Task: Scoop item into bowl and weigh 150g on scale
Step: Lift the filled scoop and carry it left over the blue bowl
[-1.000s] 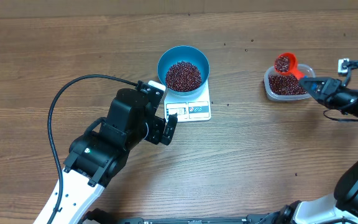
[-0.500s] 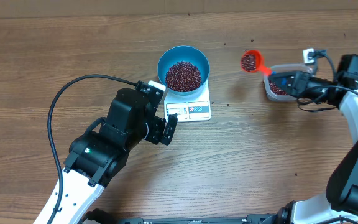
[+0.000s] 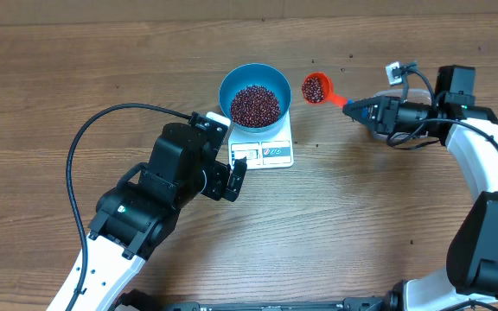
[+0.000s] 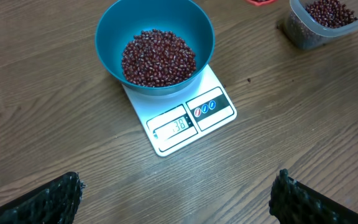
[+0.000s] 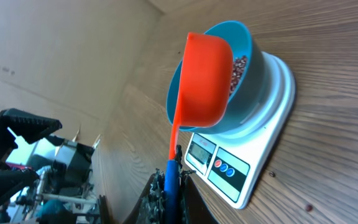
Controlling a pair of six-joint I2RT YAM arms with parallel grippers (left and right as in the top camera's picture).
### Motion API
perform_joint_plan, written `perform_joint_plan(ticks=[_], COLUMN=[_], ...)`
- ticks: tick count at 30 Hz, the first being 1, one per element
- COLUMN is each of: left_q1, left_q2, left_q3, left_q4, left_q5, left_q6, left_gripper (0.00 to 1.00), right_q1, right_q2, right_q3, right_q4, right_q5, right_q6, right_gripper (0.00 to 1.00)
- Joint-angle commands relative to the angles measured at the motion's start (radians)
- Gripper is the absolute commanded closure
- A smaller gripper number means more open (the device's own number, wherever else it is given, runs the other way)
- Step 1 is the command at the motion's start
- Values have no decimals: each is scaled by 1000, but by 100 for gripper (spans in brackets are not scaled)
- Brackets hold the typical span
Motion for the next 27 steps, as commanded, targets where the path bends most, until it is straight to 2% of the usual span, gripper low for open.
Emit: perform_joint_plan(ticks=[1,27], left_q1=[7,7], left_q2=[0,0], left_q3=[-6,-6], left_q4=[0,0], left_q5=[-8,-8], left_q6=[8,8], left_gripper=[0,0], right_q1=[31,180], right_q2=[4,4], right_q3=[7,7], right_q4=[18,186], right_q5=[-28,-18], right_q6=[0,1], right_gripper=[96,96])
